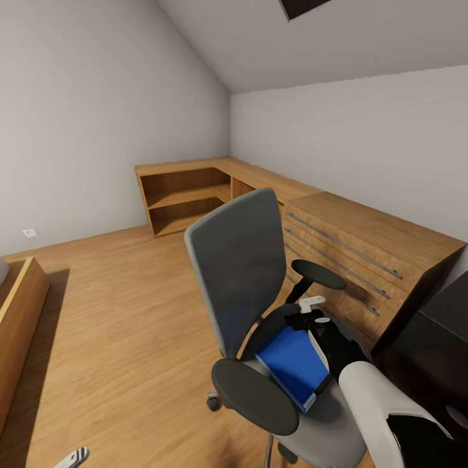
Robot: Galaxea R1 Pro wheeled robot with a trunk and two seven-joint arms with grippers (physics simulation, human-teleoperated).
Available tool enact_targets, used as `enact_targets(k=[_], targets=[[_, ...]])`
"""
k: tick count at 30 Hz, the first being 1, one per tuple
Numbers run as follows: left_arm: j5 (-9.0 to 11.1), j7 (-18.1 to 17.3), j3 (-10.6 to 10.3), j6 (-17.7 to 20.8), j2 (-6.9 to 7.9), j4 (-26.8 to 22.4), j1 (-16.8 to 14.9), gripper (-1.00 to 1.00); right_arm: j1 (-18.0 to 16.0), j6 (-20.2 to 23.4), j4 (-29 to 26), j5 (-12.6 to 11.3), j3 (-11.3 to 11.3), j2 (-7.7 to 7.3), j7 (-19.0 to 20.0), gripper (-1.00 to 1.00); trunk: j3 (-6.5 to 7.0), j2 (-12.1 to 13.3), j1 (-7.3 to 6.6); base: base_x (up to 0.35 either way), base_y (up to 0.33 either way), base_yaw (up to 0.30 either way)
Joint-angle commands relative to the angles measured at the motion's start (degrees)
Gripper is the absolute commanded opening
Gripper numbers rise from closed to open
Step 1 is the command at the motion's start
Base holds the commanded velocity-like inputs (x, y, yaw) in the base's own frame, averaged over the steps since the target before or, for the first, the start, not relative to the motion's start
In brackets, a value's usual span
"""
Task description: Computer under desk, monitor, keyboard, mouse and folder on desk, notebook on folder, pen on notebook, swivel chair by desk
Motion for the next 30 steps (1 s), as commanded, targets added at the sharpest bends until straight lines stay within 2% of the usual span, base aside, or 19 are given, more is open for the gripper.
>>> enact_targets(k=[1, 26, 30], targets=[[0.0, -0.3, 0.2, 0.3, -0.01, -0.1, 0.0, 1.0, 0.0, 0.3, -0.1, 0.6, -0.4, 0.07, 0.3, 1.0, -0.04, 0.0, 0.0, 0.0, 0.0, 0.0], [0.1, -0.3, 0.6, 0.3, 0.69, -0.3, 0.0, 1.0, 0.0, 0.3, -0.1, 0.7, -0.4, 0.06, 0.3, 1.0, -0.04, 0.0, 0.0, 0.0, 0.0, 0.0], [0.1, -0.3, 0.6, 0.3, 0.74, -0.4, 0.0, 1.0, 0.0, 0.3, -0.1, 0.7, -0.4, 0.07, 0.3, 1.0, -0.76, -1.6, 0.88, 0.0, 0.0, 0.0]])
